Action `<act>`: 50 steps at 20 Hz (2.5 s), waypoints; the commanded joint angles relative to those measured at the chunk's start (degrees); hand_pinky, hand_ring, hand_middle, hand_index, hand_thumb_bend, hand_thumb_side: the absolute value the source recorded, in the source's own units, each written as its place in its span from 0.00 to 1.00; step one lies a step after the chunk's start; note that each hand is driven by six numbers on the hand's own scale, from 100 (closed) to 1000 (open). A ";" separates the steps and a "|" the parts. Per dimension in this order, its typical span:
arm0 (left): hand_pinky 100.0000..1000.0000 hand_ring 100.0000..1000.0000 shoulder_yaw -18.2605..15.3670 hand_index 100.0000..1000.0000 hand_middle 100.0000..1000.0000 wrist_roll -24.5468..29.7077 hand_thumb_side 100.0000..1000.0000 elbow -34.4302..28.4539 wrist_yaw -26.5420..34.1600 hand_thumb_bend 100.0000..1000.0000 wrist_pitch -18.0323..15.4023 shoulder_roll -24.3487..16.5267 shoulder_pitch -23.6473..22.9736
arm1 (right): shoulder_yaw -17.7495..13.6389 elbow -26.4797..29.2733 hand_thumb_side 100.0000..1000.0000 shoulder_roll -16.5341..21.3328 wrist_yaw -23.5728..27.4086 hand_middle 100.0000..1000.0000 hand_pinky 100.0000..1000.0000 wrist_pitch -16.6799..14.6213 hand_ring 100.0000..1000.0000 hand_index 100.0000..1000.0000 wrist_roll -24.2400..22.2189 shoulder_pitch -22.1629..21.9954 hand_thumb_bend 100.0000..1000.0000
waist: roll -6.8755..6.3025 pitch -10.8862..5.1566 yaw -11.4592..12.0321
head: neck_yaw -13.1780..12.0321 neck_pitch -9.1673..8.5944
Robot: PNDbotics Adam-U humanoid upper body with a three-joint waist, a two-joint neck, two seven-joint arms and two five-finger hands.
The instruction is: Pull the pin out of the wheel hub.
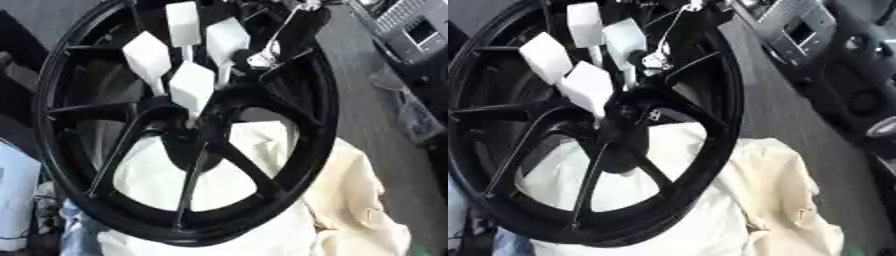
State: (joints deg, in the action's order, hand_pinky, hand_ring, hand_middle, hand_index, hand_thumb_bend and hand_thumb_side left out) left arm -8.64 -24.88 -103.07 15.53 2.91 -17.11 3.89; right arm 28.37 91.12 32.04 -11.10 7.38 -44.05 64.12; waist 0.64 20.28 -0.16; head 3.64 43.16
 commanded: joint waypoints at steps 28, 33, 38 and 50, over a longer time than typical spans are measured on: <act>0.77 0.78 -3.29 0.70 0.64 -3.40 0.85 -3.23 -1.43 0.07 -0.98 0.10 0.25 | -36.03 2.83 0.00 28.28 19.25 0.37 0.87 3.55 0.65 0.57 16.34 -21.78 0.00 | -2.08 -0.94 -6.97 | -8.66 -5.21; 0.77 0.79 -3.75 0.70 0.64 -3.98 0.85 -3.39 -1.51 0.07 -1.00 0.20 0.45 | -43.28 -2.83 0.00 23.89 16.22 0.65 0.93 1.08 0.80 0.81 20.80 -29.03 0.02 | -2.43 -0.50 -7.83 | -9.62 -5.81; 0.77 0.79 -3.57 0.70 0.64 -3.90 0.86 -3.28 -1.55 0.07 -0.87 0.14 0.78 | -48.96 -4.25 0.00 19.47 11.75 0.89 1.00 -1.42 0.95 0.95 25.32 -36.38 0.18 | -2.38 -0.28 -7.46 | -9.29 -5.82; 0.77 0.79 -2.35 0.70 0.64 -2.66 0.85 -2.73 -1.17 0.06 -0.56 0.12 0.71 | -55.03 4.85 0.00 13.40 11.97 0.87 1.00 0.53 0.94 0.95 37.20 -55.69 0.19 | -2.12 -1.08 -5.12 | -6.82 -4.58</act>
State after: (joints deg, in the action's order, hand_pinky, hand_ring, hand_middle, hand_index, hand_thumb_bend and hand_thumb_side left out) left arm -11.05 -27.85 -105.18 14.36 2.41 -16.08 4.48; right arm -25.36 93.74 44.20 0.03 7.74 -8.11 8.33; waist -1.74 20.56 -5.14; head -3.54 38.45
